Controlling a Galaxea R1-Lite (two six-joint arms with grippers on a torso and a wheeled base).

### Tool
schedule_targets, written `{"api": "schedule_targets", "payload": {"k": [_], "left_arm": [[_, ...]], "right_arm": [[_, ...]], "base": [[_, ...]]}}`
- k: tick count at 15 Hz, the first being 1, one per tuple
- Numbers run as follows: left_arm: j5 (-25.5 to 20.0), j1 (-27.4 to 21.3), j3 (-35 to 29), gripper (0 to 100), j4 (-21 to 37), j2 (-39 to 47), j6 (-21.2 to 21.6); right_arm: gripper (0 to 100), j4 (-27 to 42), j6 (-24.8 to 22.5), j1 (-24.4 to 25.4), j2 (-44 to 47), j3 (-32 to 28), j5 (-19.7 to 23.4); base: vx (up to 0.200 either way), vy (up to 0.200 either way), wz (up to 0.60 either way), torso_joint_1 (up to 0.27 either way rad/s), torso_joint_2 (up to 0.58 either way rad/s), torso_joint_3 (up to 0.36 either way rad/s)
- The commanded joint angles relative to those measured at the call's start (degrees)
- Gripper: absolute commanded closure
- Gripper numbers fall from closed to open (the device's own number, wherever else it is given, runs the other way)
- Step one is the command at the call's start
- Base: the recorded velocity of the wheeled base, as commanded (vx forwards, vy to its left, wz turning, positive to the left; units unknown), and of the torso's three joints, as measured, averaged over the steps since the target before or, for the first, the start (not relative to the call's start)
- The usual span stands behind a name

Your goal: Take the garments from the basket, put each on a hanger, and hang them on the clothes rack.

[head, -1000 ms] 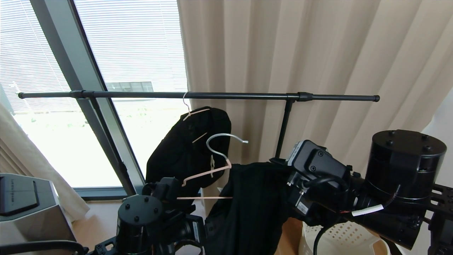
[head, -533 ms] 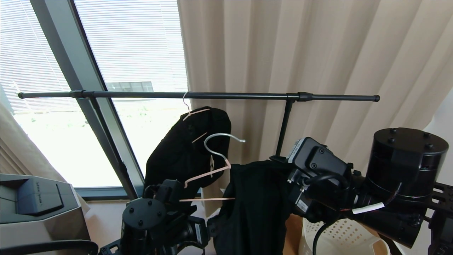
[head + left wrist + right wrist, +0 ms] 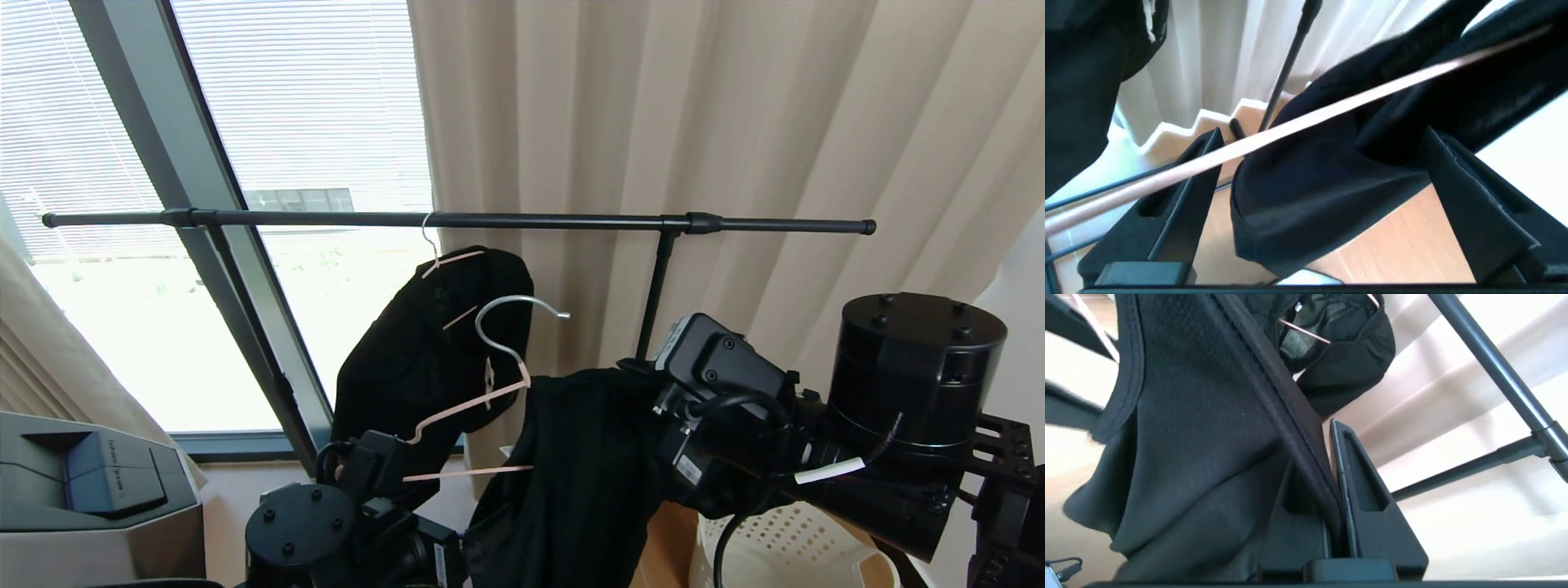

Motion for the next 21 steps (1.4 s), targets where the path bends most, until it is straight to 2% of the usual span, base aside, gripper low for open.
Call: {"api": "schedule_targets", "payload": {"k": [1, 16, 17, 21], "left_arm": [[0.1, -0.1, 0.4, 0, -0.1, 0.2, 0.0], [0.3, -0.3, 0.6, 0, -0.1, 0.7, 0.8], [1.2, -0.1, 0.1, 0, -0.1, 1.7, 0.7], [4.2, 0.7, -2.2, 0, -0.1, 2.1, 0.4]], "right_arm": [[100, 0.0, 0.7, -0.3, 1.7, -0.8, -0.1], [100, 0.0, 5.6, -0.3, 2.6, -4.0, -0.2], [100, 0.1, 6.8, -0.3, 2.3, -4.0, -0.1], [100, 0.2, 6.9, -0.3, 2.0, -3.5, 0.2]], "base": [[0.000, 0.000, 0.00, 0.000, 0.00, 0.000], [0.000, 0.000, 0.00, 0.000, 0.00, 0.000], [0.000, 0.000, 0.00, 0.000, 0.00, 0.000], [0.000, 0.000, 0.00, 0.000, 0.00, 0.000]]}}
